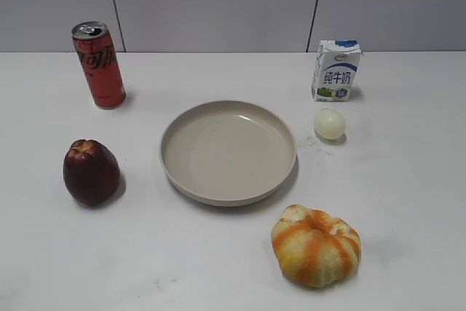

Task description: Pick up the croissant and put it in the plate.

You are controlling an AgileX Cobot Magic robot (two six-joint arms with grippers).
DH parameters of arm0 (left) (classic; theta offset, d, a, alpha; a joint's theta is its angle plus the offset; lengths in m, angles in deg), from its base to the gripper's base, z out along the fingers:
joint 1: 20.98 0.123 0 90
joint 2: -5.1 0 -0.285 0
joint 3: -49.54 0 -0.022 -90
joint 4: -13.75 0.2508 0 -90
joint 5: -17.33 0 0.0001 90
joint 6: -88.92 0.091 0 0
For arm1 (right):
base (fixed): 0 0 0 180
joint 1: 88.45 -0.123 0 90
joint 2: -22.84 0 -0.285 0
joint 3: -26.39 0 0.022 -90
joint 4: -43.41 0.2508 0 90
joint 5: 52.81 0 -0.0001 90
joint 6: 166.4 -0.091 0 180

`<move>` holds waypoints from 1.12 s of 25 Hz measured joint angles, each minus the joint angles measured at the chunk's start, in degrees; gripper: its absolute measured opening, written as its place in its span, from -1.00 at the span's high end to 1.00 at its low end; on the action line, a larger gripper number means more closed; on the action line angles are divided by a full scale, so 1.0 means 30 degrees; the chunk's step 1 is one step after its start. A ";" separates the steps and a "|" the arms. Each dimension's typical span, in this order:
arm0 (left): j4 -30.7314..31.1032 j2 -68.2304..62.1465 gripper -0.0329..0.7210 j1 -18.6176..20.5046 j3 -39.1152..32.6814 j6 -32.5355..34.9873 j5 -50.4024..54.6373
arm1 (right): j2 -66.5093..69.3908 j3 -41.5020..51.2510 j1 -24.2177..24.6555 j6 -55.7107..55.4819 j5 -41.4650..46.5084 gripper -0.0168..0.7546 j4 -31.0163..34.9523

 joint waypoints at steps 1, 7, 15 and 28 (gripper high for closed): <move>0.0000 0.0000 0.29 0.0000 0.0000 0.0000 0.0000 | 0.1363 -0.0135 0.0000 0.0381 -0.0358 -0.52 0.0175; 0.0000 0.0000 0.29 0.0000 0.0000 0.0000 0.0000 | 1.0057 -0.2132 0.0000 0.4739 -0.0883 -0.52 0.2889; 0.0000 0.0000 0.29 0.0000 0.0000 0.0000 0.0000 | 1.9512 -0.5607 -0.4324 0.8483 -0.0864 -0.52 0.4050; 0.0000 0.0000 0.29 0.0000 0.0000 0.0000 0.0000 | 2.8737 -0.7877 -1.1293 0.8825 -0.2393 -0.52 0.2762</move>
